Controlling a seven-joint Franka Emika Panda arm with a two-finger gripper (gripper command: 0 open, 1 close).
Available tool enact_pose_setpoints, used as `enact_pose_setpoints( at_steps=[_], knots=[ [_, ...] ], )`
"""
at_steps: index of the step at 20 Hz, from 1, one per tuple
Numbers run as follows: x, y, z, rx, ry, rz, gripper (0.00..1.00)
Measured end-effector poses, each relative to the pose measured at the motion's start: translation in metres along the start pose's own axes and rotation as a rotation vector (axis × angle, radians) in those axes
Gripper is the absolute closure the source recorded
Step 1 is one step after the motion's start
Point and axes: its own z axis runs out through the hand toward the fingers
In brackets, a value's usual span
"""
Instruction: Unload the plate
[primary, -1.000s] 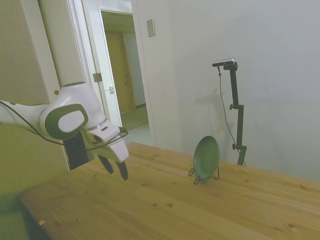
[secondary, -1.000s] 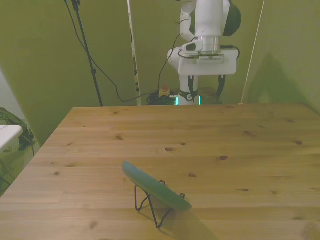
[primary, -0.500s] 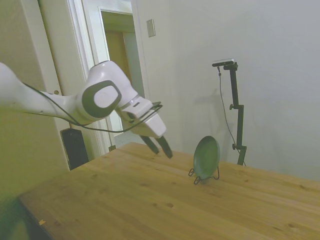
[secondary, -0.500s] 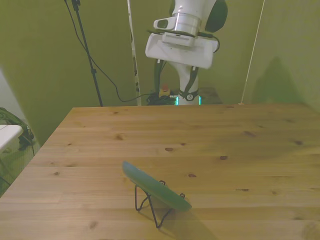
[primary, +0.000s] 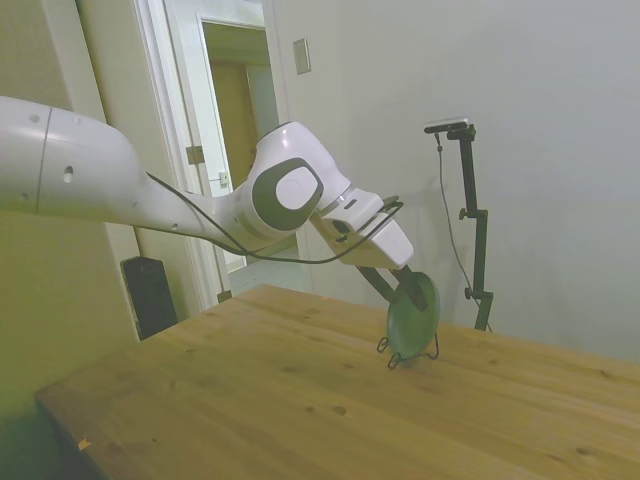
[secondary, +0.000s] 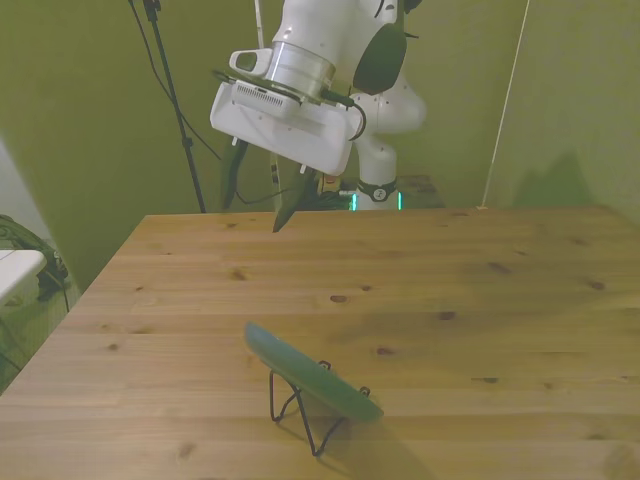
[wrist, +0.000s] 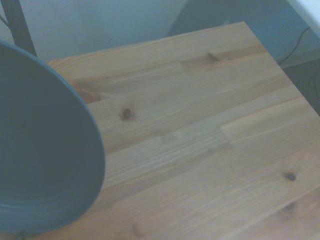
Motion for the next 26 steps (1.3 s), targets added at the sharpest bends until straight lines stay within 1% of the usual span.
enact_pose_setpoints(
  at_steps=[6, 8, 13, 15, 18, 23, 26],
  knots=[
    [-0.019, -0.026, 0.008, 0.054, 0.002, -0.030, 0.00],
    [-0.030, -0.035, 0.003, 0.085, -0.033, -0.035, 0.00],
    [-0.020, -0.039, 0.007, 0.102, -0.013, -0.022, 0.00],
    [-0.009, -0.042, 0.014, 0.113, 0.008, -0.012, 0.00],
    [0.003, -0.050, 0.033, 0.125, 0.029, 0.002, 0.00],
    [0.013, -0.070, 0.057, 0.163, 0.023, -0.016, 0.00],
    [0.018, -0.076, 0.072, 0.176, 0.010, -0.035, 0.00]
  ],
)
